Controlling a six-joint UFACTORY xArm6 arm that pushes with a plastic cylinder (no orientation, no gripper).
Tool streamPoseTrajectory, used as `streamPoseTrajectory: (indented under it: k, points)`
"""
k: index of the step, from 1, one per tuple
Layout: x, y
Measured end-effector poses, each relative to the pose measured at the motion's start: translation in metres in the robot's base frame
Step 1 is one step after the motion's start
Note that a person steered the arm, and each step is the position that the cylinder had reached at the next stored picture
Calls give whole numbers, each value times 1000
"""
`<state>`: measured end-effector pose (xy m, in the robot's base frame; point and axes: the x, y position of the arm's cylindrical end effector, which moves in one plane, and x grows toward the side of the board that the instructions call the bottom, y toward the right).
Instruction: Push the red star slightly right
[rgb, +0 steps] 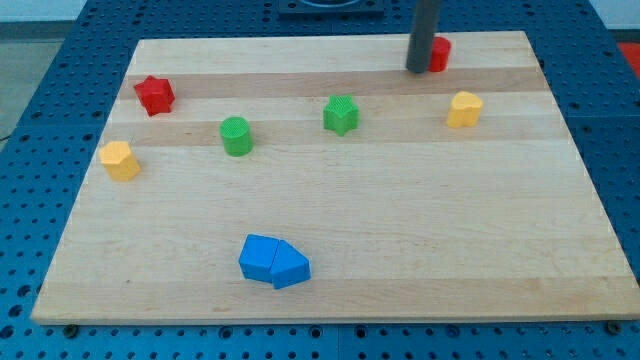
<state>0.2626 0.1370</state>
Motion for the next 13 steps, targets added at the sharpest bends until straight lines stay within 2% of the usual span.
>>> streamPoseTrajectory:
  k: [1, 2, 3, 5, 6, 7, 8, 9, 11, 13]
  points:
    - [-18, 29]
    - [-11, 19]
    - [-10, -46]
    - [-51, -187]
    - [-53, -275]
    - [-43, -374]
    - [-19, -441]
    - [-8, -442]
    - [67, -439]
    - [61, -376]
